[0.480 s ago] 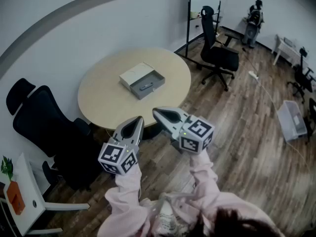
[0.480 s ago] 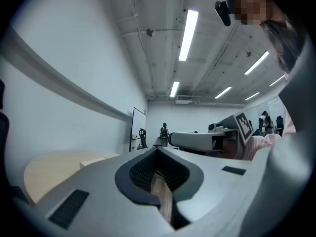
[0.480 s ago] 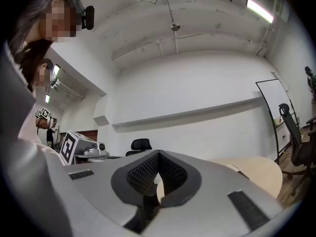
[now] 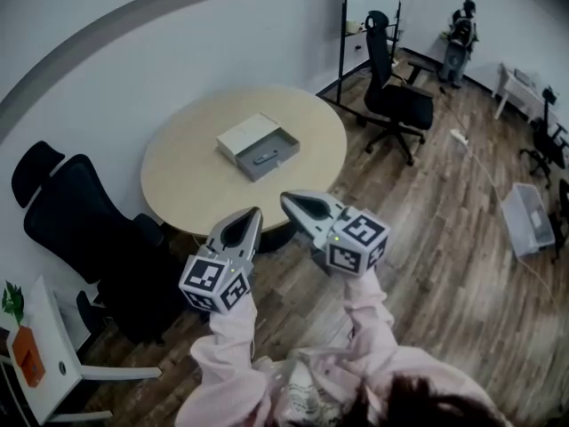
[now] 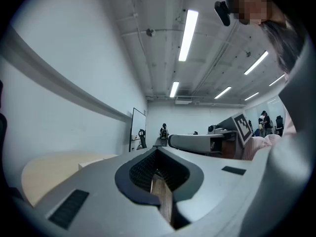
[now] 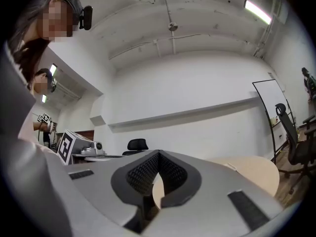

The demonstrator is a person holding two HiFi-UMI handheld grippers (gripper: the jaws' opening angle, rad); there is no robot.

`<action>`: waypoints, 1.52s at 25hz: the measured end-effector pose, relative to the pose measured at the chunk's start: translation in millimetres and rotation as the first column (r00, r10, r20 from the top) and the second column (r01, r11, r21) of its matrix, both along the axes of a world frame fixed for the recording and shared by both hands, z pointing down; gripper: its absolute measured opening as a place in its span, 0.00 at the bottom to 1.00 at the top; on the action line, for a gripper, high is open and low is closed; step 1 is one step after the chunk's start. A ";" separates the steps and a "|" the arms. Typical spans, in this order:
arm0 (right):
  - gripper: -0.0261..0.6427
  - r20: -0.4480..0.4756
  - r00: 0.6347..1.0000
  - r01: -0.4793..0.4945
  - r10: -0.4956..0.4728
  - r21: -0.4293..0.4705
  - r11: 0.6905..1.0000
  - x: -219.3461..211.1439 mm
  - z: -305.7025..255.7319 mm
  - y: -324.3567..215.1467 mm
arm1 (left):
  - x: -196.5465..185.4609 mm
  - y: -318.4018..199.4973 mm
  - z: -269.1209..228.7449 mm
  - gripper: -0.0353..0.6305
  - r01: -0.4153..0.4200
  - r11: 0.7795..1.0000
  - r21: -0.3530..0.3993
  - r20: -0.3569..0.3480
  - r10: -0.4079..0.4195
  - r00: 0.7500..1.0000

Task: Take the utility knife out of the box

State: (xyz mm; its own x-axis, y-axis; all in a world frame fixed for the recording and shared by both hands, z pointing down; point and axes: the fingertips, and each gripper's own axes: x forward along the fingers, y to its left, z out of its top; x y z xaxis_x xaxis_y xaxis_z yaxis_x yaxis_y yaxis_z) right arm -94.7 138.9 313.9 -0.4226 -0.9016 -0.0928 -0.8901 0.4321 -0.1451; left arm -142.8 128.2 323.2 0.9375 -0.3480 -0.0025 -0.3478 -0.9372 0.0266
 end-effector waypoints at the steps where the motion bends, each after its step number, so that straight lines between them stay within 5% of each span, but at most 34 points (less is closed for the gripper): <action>1: 0.02 0.002 1.000 -0.004 0.004 -0.002 1.000 2.4 1.1 -1.2 | 1.8 -0.9 0.6 0.07 -0.001 1.000 0.000 0.002 0.001 1.000; 21: 0.02 0.050 0.998 -0.036 0.040 -0.078 0.996 44.2 38.9 -7.3 | 36.3 -4.7 40.8 0.07 0.035 0.996 -0.085 0.032 -0.033 0.999; 38: 0.02 0.010 0.999 -0.040 0.041 -0.089 0.995 62.6 41.3 -97.4 | 60.6 -99.0 33.8 0.07 0.013 0.997 -0.078 0.002 -0.013 1.000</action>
